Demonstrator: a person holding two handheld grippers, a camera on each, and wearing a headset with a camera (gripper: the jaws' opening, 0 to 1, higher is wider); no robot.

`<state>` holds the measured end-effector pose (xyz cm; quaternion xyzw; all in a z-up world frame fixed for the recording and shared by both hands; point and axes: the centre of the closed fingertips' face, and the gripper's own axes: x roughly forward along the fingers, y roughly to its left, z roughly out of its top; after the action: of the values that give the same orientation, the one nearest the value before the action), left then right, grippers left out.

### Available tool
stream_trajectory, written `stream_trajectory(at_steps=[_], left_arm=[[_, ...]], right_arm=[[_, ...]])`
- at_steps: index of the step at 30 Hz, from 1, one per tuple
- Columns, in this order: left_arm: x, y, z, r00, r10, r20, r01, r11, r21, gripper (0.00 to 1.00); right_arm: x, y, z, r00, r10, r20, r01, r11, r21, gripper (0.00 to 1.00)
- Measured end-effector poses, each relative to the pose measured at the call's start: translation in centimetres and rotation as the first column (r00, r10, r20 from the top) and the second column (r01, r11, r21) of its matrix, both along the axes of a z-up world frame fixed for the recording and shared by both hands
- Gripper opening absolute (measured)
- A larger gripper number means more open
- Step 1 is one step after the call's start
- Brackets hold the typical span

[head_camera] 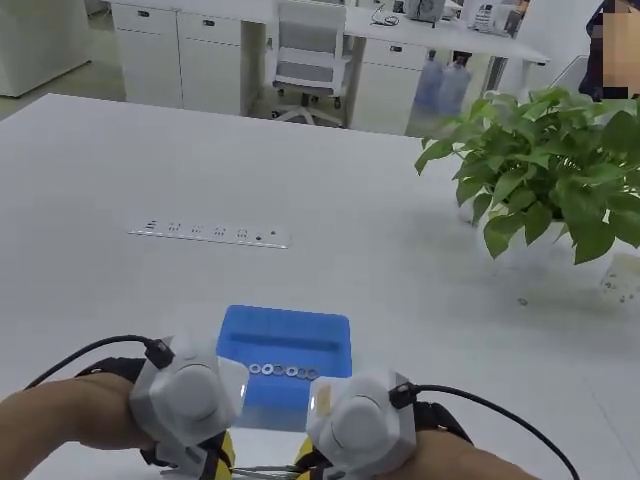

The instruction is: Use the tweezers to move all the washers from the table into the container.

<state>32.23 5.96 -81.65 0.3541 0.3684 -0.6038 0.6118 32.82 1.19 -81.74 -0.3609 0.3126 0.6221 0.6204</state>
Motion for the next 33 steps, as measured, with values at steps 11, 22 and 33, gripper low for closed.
stream_trajectory(at_steps=[11,22,33], left_arm=[[0.1,0.3,0.0,1.0,0.017,0.006,-0.017,1.0,0.005,0.1],[0.4,1.7,1.6,0.993,0.115,0.025,-0.114,0.993,-0.028,0.2],[-0.2,2.2,4.6,0.974,0.224,0.023,-0.219,0.965,-0.144,0.31]], right_arm=[[0.2,0.1,0.2,1.0,-0.008,0.006,0.008,1.0,0.001,0.13],[0.9,-0.8,2.4,0.998,-0.065,0.027,0.064,0.997,0.035,0.2],[2.0,-3.1,4.8,0.979,-0.2,0.023,0.197,0.975,0.107,0.39]])
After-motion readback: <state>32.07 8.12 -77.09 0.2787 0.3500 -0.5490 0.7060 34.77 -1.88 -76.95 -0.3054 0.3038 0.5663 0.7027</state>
